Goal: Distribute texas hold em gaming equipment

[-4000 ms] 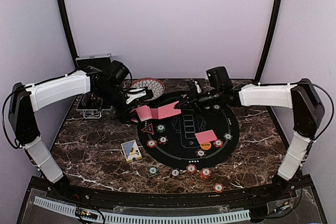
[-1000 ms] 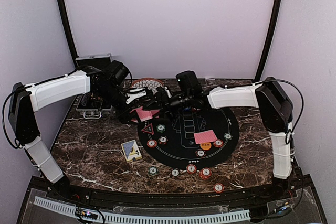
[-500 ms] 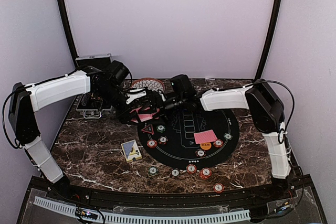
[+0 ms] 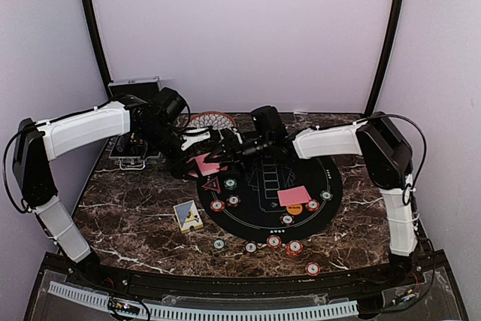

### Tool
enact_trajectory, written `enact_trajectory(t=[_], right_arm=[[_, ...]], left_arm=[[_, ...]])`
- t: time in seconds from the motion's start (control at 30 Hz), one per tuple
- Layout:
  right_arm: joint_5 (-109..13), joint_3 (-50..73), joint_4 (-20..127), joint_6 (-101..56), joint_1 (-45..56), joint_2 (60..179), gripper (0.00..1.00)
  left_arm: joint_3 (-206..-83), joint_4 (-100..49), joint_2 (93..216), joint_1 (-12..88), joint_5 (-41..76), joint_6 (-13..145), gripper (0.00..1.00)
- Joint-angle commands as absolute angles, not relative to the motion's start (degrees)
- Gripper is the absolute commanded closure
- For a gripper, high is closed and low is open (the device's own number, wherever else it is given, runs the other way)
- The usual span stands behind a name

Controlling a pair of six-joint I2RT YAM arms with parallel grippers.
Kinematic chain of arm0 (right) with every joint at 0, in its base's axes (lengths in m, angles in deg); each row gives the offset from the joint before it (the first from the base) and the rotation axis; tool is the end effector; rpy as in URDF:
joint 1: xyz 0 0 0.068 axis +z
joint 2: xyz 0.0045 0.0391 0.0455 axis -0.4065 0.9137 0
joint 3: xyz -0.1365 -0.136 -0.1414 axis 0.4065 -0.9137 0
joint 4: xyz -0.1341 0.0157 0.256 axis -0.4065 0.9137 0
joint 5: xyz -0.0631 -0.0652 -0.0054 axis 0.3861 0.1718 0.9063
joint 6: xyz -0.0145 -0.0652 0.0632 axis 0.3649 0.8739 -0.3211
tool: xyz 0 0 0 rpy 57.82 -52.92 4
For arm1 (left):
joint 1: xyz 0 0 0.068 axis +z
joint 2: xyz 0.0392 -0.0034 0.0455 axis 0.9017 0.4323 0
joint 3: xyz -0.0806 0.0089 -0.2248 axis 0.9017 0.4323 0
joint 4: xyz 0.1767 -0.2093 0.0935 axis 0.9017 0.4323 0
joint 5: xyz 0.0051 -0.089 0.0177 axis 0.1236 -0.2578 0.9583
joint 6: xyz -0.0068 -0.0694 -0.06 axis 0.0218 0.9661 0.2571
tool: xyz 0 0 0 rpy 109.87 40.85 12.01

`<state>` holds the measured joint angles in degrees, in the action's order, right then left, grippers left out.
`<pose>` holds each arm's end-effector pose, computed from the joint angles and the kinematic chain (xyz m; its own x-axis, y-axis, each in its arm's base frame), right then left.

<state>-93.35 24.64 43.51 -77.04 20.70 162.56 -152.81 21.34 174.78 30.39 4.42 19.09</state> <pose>0.3221 0.4111 0.1350 -0.9697 -0.2132 -0.1190 -0.1701 0.2402 0.9557 0.3137 -0.2481 0.1983 -0.1894 0.7833 -0.5921 0.9650 0.2600 0.0353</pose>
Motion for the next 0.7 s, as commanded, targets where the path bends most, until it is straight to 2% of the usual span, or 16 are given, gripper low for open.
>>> enact_trajectory(t=[0.0,0.67], right_arm=[[-92.47,22.26,45.45,-75.79,19.70,160.16,0.45],[-91.31,18.15,45.46,-75.67,18.93,154.18,0.81]], left_arm=[[-153.32,20.67,173.04,30.38,3.34,19.24,1.00],[-152.72,20.38,173.14,30.38,3.83,19.16,1.00]])
